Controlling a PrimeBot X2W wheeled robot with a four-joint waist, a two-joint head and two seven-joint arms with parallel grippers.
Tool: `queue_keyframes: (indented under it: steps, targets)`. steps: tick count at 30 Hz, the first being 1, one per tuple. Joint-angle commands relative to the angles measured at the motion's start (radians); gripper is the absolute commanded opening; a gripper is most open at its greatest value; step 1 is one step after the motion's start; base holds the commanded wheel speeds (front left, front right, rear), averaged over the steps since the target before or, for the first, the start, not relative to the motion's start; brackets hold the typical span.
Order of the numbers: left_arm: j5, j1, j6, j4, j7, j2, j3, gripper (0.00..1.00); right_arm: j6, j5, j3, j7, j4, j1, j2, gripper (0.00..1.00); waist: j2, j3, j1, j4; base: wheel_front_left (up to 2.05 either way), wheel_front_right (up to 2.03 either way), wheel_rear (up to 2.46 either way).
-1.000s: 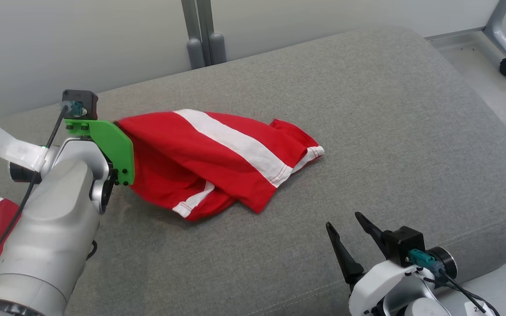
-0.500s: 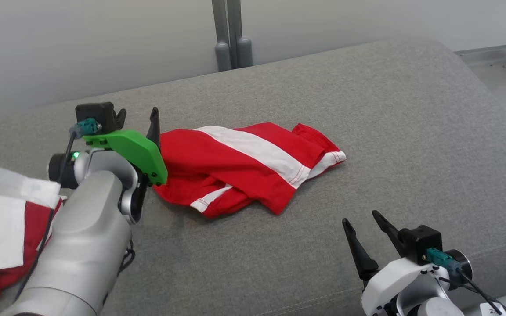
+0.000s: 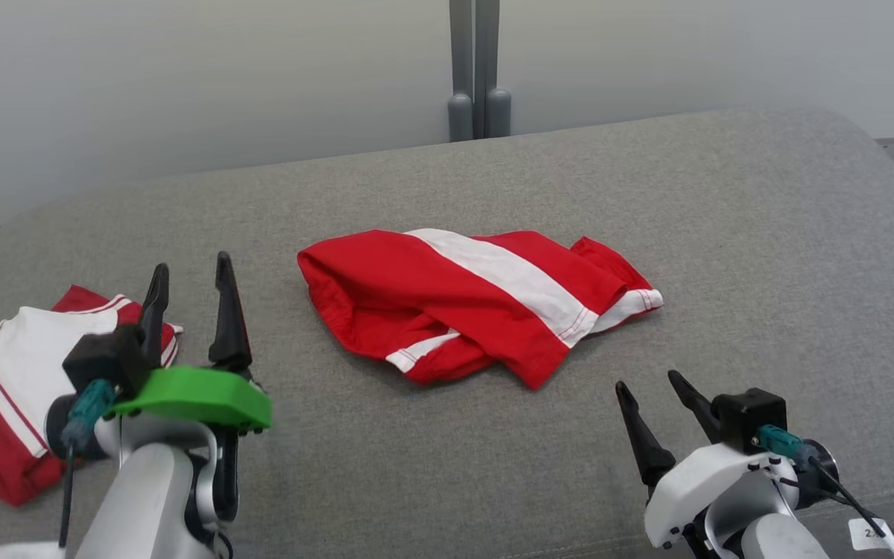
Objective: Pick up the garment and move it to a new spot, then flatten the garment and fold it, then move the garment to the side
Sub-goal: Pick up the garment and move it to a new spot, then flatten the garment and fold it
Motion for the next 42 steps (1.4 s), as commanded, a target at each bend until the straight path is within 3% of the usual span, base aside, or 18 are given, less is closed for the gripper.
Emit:
queue_keyframes:
  steps: [1, 10, 20, 39, 40, 41, 42]
  targets:
    - [0.022, 0.03, 0.005, -0.025, 0.0, 0.002, 0.012, 1.0, 0.0, -0.015, 0.005, 0.005, 0.006, -0.014, -0.002, 1.0, 0.0, -0.009, 0.0, 0.013, 0.0, 0.0, 0.0]
    - [0.209, 0.277, 0.025, -0.165, 0.0, -0.007, 0.048, 1.0, 0.0, -0.181, 0.025, 0.136, 0.064, -0.101, -0.002, 1.0, 0.0, -0.036, 0.0, 0.071, 0.0, 0.0, 0.0]
    - [0.231, 0.368, 0.001, -0.162, 0.0, -0.042, 0.031, 1.0, 0.0, -0.306, 0.07, 0.263, 0.219, -0.227, -0.003, 1.0, 0.0, -0.042, 0.0, 0.152, 0.0, 0.0, 0.0]
    - [0.3, 0.342, -0.05, -0.186, 0.0, -0.081, -0.05, 1.0, 0.0, -0.389, -0.065, 0.189, 0.523, -0.357, -0.003, 1.0, 0.0, 0.037, 0.0, 0.333, 0.0, 0.0, 0.0]
    - [0.304, 0.339, -0.053, -0.188, 0.0, -0.082, -0.055, 1.0, 0.0, -0.397, -0.072, 0.181, 0.535, -0.362, -0.003, 0.93, 0.0, 0.041, 0.0, 0.338, 0.0, 0.0, 0.0]
    - [0.309, 0.336, -0.055, -0.189, 0.0, -0.082, -0.06, 1.0, 0.0, -0.404, -0.081, 0.178, 0.546, -0.368, -0.003, 0.75, 0.0, 0.044, 0.0, 0.343, 0.0, 0.0, 0.0]
    - [0.312, 0.335, -0.059, -0.189, -0.001, -0.083, -0.063, 1.0, 0.0, -0.411, -0.088, 0.175, 0.556, -0.374, -0.003, 0.43, 0.0, 0.048, 0.0, 0.346, 0.0, 0.0, 0.0]
